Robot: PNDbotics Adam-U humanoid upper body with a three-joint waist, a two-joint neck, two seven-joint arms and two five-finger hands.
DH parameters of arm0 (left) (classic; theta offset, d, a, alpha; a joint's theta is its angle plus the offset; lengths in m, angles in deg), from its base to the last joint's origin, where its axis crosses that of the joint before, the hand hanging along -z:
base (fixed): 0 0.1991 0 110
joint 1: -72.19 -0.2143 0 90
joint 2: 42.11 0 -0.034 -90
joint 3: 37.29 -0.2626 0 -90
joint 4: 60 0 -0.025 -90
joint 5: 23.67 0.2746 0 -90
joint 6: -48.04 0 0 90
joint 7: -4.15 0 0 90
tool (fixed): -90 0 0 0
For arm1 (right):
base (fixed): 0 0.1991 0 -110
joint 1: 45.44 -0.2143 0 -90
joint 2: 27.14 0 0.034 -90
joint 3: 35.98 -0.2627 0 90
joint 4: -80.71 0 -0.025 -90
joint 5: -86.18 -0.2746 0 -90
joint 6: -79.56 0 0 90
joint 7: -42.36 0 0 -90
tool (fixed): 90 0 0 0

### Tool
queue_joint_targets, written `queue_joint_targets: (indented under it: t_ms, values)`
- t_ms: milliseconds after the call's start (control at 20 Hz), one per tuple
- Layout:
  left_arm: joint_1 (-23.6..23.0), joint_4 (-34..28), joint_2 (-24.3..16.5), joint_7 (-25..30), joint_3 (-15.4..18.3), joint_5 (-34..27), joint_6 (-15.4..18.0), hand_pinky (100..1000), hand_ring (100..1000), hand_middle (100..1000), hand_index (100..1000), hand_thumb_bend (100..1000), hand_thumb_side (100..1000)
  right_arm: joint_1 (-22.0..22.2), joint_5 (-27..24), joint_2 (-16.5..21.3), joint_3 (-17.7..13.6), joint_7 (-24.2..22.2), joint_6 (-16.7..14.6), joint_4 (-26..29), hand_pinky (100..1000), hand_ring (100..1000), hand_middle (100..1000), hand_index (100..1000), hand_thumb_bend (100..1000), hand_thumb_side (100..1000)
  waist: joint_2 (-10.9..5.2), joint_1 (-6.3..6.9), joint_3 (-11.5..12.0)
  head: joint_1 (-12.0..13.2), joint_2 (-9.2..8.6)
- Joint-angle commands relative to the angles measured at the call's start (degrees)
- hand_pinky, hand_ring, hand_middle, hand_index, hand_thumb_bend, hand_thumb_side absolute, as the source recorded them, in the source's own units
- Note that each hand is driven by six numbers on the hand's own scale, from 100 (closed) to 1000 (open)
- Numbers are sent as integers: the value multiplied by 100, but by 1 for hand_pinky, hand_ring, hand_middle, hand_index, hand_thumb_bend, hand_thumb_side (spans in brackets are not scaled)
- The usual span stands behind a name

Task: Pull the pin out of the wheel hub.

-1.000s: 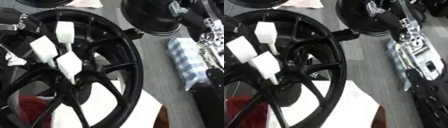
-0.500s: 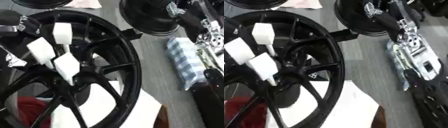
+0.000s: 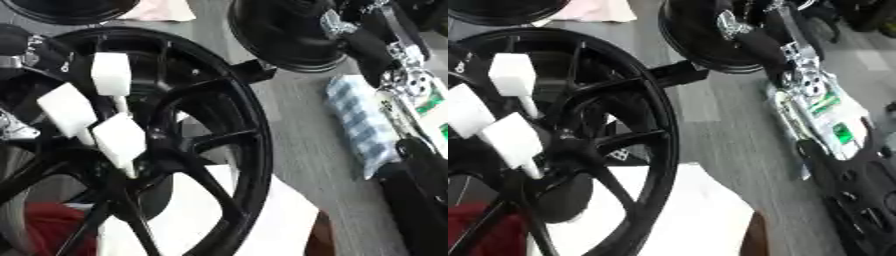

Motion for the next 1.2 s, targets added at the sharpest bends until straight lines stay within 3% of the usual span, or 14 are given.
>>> queue_joint_targets:
  t_ms: [50, 500, 950, 1200]
  values:
    - [147, -43, -139, 909, -51, -52, 911, 881, 794, 798, 836, 365, 203, -61, -21, 147, -30, -7, -24, 32, 724, 668, 564, 634, 156, 253, -97, 44, -11, 19, -93]
    - [169, -173, -172, 909, -259, -23, 1059, 880, 794, 782, 841, 395, 231, -61, -11, 150, -41, 29, -33, 6, 723, 667, 563, 633, 157, 252, -92, 86, -3, 130, -74]
    - [209, -321, -198, 909, -302, -158, 1064, 873, 774, 727, 831, 355, 227, -58, -3, 148, -37, 54, -29, -31, 723, 667, 563, 632, 158, 252, -103, 95, 12, 138, -50]
    - [204, -349, -302, 909, -284, -43, 1071, 872, 777, 743, 833, 357, 213, -46, 1, 171, -34, 52, -34, -45, 723, 666, 562, 632, 158, 251, -117, 117, 46, 110, -39]
